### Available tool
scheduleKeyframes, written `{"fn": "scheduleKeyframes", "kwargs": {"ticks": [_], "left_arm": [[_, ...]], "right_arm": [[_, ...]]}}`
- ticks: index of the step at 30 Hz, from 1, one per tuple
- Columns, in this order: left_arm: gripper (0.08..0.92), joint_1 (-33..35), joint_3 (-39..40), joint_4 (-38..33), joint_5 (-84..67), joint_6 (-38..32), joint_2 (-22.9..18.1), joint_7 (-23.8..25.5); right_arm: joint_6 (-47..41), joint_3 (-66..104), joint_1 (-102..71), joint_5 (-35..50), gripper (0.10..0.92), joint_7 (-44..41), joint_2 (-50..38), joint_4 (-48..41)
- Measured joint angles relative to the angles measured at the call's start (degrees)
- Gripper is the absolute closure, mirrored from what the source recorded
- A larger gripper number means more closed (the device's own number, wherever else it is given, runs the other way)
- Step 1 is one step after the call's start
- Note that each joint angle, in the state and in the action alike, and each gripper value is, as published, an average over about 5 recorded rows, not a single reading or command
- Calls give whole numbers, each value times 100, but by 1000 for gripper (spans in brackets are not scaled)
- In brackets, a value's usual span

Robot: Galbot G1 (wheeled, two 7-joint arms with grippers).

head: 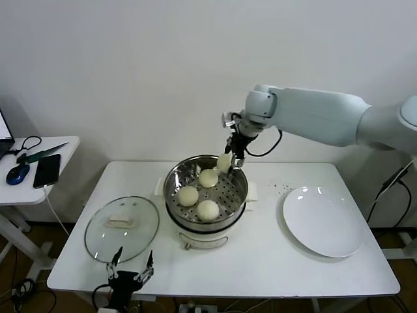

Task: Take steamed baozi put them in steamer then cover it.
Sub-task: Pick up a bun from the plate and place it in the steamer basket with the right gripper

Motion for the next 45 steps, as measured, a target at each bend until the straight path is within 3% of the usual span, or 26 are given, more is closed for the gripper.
{"fn": "scheduleKeyframes", "kwargs": {"ticks": [24, 34, 45], "left_arm": [[177, -7, -96, 103, -51, -41, 27, -10], [177, -56, -94, 117, -50, -19, 9, -17], [177, -59, -123, 133, -53, -9, 6, -49]], "right_arm": [[-125, -377, -492, -22, 289, 200, 308, 63], [-167, -305, -523, -21, 209, 246, 267, 70], [-48, 12, -415, -72, 203, 145, 34, 138]]}}
